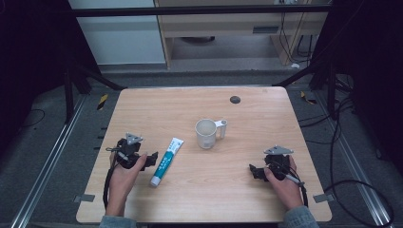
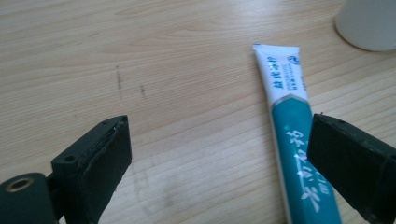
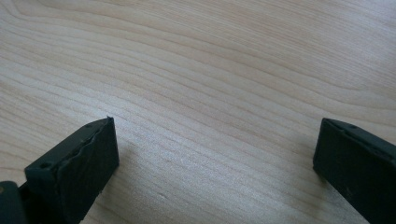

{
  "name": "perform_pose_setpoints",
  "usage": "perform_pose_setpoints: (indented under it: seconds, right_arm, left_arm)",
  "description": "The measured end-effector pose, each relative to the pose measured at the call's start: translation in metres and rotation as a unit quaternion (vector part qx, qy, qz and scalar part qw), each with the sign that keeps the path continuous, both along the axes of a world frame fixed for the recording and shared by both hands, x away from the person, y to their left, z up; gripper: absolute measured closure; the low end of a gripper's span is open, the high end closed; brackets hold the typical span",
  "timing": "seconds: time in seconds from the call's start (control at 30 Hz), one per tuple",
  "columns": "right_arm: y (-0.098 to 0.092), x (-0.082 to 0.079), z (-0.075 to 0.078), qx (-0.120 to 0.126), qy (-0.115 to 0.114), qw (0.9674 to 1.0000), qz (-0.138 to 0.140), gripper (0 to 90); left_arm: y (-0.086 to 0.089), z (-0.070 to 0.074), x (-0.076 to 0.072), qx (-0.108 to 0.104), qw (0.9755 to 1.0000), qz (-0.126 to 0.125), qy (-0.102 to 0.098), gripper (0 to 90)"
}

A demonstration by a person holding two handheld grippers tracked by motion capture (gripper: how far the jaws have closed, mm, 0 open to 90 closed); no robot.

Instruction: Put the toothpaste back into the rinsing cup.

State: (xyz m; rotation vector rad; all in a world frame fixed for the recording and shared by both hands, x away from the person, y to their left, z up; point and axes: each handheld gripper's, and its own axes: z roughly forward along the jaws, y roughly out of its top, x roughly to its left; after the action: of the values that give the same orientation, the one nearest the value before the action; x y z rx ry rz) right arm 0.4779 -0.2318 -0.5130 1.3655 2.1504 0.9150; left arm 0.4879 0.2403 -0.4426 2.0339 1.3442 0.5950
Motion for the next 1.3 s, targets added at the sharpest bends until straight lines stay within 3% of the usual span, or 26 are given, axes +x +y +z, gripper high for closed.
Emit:
perform_pose_setpoints:
  seconds: [0.03, 0.23, 0.37, 0.57, 0.87, 0.9, 0.93, 1.03, 1.13, 1.3]
  right_arm:
    - [0.000, 0.000, 0.000, 0.000, 0.000, 1.0000, 0.000, 0.4]
    - [0.000, 0.001, 0.000, 0.001, 0.002, 1.0000, 0.001, 0.4]
    - [0.000, 0.001, 0.000, 0.002, 0.002, 1.0000, 0.001, 0.4]
    - [0.000, 0.001, 0.000, 0.000, 0.000, 1.0000, 0.002, 0.4]
    - [0.000, 0.001, 0.000, 0.002, 0.002, 1.0000, 0.000, 0.4]
    - [0.000, 0.001, 0.000, 0.001, 0.002, 1.0000, 0.001, 0.4]
    - [0.000, 0.001, 0.000, 0.002, 0.002, 1.0000, 0.001, 0.4]
    - [0.000, 0.001, 0.000, 0.001, 0.002, 1.0000, 0.001, 0.4]
    - [0.000, 0.001, 0.000, 0.001, 0.002, 1.0000, 0.001, 0.4]
    - [0.000, 0.001, 0.000, 0.002, 0.003, 1.0000, 0.000, 0.4]
  left_arm:
    - [-0.005, -0.001, 0.001, -0.001, 0.9999, -0.011, 0.004, 6.8]
    - [-0.016, -0.003, 0.002, 0.011, 0.9997, -0.017, 0.016, 6.4]
    - [-0.027, 0.000, 0.004, 0.041, 0.9980, -0.030, 0.037, 5.1]
    - [-0.034, 0.006, 0.006, 0.046, 0.9953, -0.053, 0.066, 4.9]
    - [-0.042, 0.006, 0.015, 0.054, 0.9936, -0.061, 0.079, 5.5]
    - [-0.044, 0.006, 0.016, 0.047, 0.9936, -0.062, 0.082, 5.7]
    - [-0.046, 0.006, 0.018, 0.025, 0.9936, -0.065, 0.089, 6.2]
    - [-0.049, 0.006, 0.020, 0.008, 0.9924, -0.070, 0.100, 7.2]
    - [-0.056, 0.007, 0.025, 0.050, 0.9913, -0.070, 0.100, 8.2]
    - [-0.062, 0.004, 0.035, 0.073, 0.9890, -0.068, 0.109, 9.7]
